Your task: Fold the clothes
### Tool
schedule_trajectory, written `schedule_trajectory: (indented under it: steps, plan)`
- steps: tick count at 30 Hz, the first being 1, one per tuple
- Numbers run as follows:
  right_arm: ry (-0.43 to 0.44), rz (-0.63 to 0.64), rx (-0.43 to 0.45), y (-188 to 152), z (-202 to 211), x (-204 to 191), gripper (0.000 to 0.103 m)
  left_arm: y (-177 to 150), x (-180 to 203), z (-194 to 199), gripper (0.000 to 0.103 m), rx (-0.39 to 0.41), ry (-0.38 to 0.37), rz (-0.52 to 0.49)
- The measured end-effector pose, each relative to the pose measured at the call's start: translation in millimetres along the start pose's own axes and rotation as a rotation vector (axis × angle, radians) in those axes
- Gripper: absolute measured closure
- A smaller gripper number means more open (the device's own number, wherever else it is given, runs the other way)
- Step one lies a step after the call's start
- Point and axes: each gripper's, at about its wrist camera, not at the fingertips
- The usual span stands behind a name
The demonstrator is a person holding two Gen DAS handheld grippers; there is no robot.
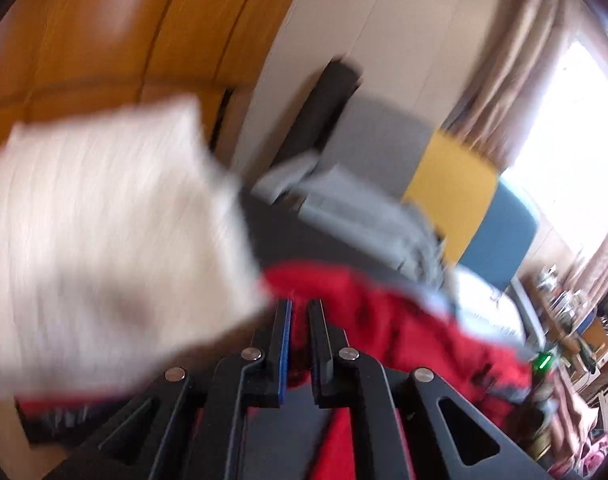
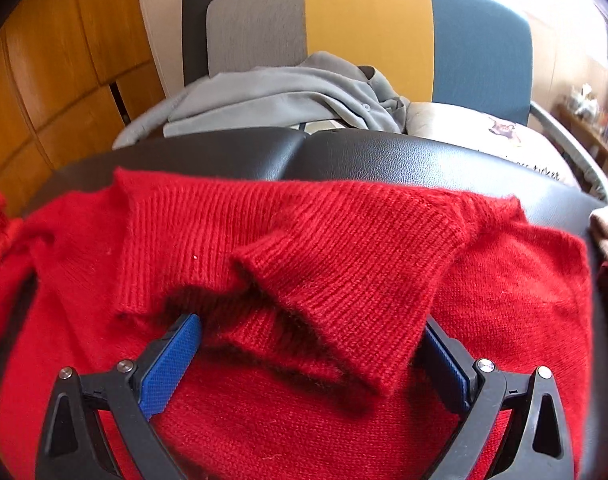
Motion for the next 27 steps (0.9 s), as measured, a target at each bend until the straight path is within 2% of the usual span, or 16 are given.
schedule_trajectory:
  steps: [3, 6, 8, 10, 12, 13, 16, 19, 20, 23, 25, 27]
  plan:
    - [0.019, -0.01, 0.009, -0.5, 1.8, 5.0, 0.0, 21.3, 57.4, 2.0, 0.101, 0.044, -0.081, -0.131]
    - [0.09, -0.046, 0.035, -3.0, 5.9, 15.8, 0.0, 10.6, 131.7, -9.7, 0.101, 0.017, -0.191, -0.342]
    - [0.139, -0.073, 0.052, -4.4, 8.4, 22.2, 0.0, -9.6, 173.2, -23.1, 0.101, -0.041, -0.256, -0.469]
    - [0.185, -0.099, 0.067, -5.8, 10.7, 27.7, 0.0, -41.8, 207.4, -47.9, 0.101, -0.137, -0.307, -0.561]
    - [0.201, -0.108, 0.073, -6.4, 11.7, 28.7, 0.0, -76.3, 219.8, -63.6, 0.1, -0.213, -0.332, -0.6]
    - [0.2, -0.107, 0.073, -6.4, 11.6, 27.8, 0.0, -87.4, 217.7, -67.6, 0.099, -0.239, -0.335, -0.589]
    - [0.198, -0.105, 0.073, -6.5, 11.0, 25.7, 0.0, -110.1, 185.9, -74.9, 0.093, -0.327, -0.334, -0.472]
    - [0.203, -0.107, 0.074, -6.7, 11.0, 25.7, 0.0, -109.8, 127.1, -67.0, 0.079, -0.296, -0.214, -0.319]
    - [0.203, -0.107, 0.074, -6.8, 11.0, 25.8, 0.0, -106.0, 104.2, -62.9, 0.065, -0.274, -0.157, -0.271]
    - [0.198, -0.104, 0.073, -6.2, 10.4, 25.6, 0.0, -98.9, 45.4, -45.5, 0.049, -0.234, -0.036, -0.185]
    - [0.193, -0.101, 0.072, -5.8, 9.9, 25.2, 0.0, -96.2, 8.1, -31.6, 0.044, -0.227, 0.024, -0.15]
    - [0.186, -0.098, 0.069, -5.5, 9.4, 24.2, 0.0, -96.8, -12.2, -34.9, 0.039, -0.246, 0.064, -0.141]
Point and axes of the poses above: each gripper's, at about its wrist camera, not at the fingertips, and z roughly against the way its jaws point, x to its right, y to its top, and after that the axes turned 11 degrees about -x, right-handed
